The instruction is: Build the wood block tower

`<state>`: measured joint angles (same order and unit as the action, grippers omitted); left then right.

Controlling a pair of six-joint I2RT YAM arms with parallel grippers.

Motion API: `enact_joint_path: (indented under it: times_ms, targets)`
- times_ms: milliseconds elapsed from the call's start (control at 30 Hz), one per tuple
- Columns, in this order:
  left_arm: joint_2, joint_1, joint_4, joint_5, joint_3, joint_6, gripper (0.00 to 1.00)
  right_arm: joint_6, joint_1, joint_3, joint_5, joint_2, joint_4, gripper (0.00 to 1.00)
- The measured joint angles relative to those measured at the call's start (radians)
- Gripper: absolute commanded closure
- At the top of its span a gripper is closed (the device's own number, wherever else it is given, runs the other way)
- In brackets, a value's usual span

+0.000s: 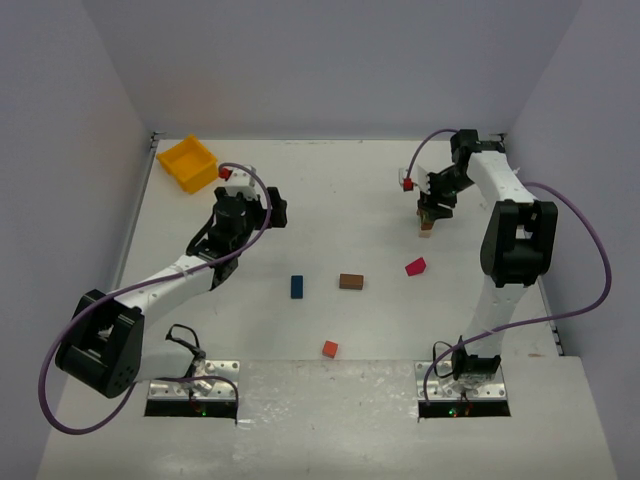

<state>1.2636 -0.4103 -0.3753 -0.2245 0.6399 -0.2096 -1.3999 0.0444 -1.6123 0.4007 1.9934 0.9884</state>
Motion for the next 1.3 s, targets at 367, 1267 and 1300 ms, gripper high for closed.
enact_joint_path:
  times_ms: [367,1267,1300]
  targets:
    - [0.008,0.000,0.003,0.002,0.013,0.003,0.00,-0.003,0.000,-0.024,0.000,0.013,0.036,0.55]
    - [0.019,0.000,0.006,0.033,0.015,0.003,0.00,0.052,-0.036,0.101,0.074,-0.125,-0.129,0.62]
    - [0.019,0.000,0.006,0.034,0.015,0.003,0.00,0.057,-0.045,0.101,0.078,-0.134,-0.138,0.62]
